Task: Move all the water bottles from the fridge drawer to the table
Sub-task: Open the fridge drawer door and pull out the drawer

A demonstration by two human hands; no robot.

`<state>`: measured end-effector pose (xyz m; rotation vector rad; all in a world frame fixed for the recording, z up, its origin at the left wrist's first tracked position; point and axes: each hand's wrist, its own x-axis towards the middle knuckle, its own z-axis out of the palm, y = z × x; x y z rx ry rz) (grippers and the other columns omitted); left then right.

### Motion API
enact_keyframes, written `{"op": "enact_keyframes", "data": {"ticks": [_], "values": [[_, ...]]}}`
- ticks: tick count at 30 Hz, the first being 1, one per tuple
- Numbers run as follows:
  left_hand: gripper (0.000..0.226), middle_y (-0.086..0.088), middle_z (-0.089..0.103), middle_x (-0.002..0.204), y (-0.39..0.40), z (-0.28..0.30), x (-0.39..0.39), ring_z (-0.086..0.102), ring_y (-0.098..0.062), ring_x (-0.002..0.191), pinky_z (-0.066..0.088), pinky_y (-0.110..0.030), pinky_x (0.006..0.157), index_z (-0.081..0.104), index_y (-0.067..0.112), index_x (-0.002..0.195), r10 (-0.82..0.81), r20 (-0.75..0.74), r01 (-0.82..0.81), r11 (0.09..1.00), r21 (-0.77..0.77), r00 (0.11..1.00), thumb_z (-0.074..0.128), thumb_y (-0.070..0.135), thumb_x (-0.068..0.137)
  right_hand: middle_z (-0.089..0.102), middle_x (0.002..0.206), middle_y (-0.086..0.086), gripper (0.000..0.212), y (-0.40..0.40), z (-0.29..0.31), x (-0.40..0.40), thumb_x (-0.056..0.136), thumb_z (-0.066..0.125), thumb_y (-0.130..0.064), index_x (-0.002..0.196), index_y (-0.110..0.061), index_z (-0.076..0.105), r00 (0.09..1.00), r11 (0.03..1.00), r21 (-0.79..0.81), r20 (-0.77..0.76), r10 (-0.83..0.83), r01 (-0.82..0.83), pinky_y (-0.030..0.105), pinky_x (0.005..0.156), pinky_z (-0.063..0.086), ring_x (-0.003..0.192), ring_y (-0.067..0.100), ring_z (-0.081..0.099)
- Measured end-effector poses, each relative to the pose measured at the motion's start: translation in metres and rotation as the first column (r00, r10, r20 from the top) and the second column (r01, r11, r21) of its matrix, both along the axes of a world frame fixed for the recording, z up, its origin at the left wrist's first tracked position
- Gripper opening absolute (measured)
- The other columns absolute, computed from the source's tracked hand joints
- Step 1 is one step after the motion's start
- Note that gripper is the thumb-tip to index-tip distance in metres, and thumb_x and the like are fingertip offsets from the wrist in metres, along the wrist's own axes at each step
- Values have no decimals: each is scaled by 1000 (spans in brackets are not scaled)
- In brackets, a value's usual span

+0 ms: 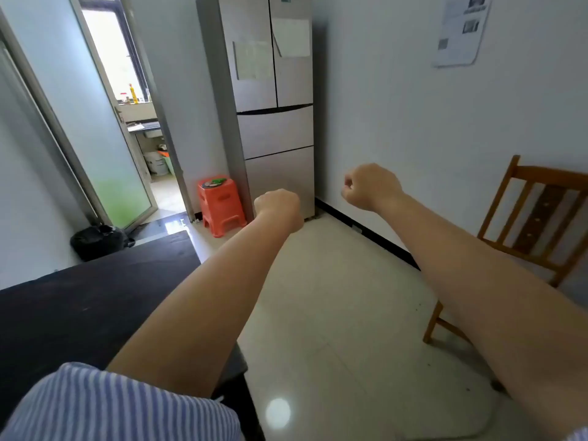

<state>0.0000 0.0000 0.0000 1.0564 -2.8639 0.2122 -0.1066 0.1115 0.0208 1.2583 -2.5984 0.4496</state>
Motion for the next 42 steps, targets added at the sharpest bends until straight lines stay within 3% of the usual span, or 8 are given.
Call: {"op": "enact_keyframes", "data": {"ticks": [3,6,14,19,26,30,39,42], "values": [[31,-11,61,121,-41,-14,-55,59,-31,110,37,-31,70,62,4,114,28,71,-31,998,45,997,43,7,89,58,82,13,27,-44,-11,-64,92,42,-16,89,1,64,999,1000,8,22,25,-25,30,66,39,81,31,54],[31,-10,60,123,-91,-17,-117,58,-31,112,38,-31,70,59,5,117,49,139,-60,995,75,989,42,10,92,39,62,4,37,-96,-13,-132,93,40,-16,56,-11,40,999,997,69,50,18,-21,29,65,34,76,26,44],[31,-10,59,124,-232,-22,-248,57,-31,115,47,-35,86,60,7,118,160,142,-176,978,110,977,42,14,94,66,102,16,29,-236,-21,-290,93,41,-17,101,-2,65,993,990,88,47,110,-114,31,69,41,87,30,57],[31,-10,62,120,-347,-34,-318,60,-29,111,49,-35,87,61,7,116,209,140,-226,967,117,968,44,21,95,66,103,18,31,-347,-28,-373,93,41,-17,100,1,64,985,978,121,0,171,-170,29,66,37,78,26,49],[30,-10,63,107,-525,-33,-420,61,-28,105,51,-35,88,62,6,113,227,141,-248,957,151,964,42,17,93,66,108,18,30,-518,-24,-484,93,42,-17,103,0,64,985,977,125,25,169,-171,36,82,50,100,36,60],[32,-11,57,92,-617,-36,-483,55,-25,85,50,-35,86,63,0,108,252,71,-262,920,292,965,41,21,94,68,108,19,30,-601,-26,-553,91,42,-15,104,0,65,982,979,84,59,180,-184,39,83,52,101,36,61],[44,-10,62,116,-809,-60,-638,58,-26,97,48,-33,82,51,10,133,313,99,-328,898,293,945,43,19,91,66,110,20,30,-792,-23,-739,92,41,-11,106,3,64,962,954,125,43,269,-272,41,84,52,102,36,60],[43,-10,61,127,-870,-59,-686,58,-28,113,47,-35,93,54,14,132,359,79,-365,880,302,930,40,24,93,66,109,19,30,-860,-14,-791,92,42,-12,105,1,65,939,929,135,43,342,-345,42,83,52,99,34,61]]}}
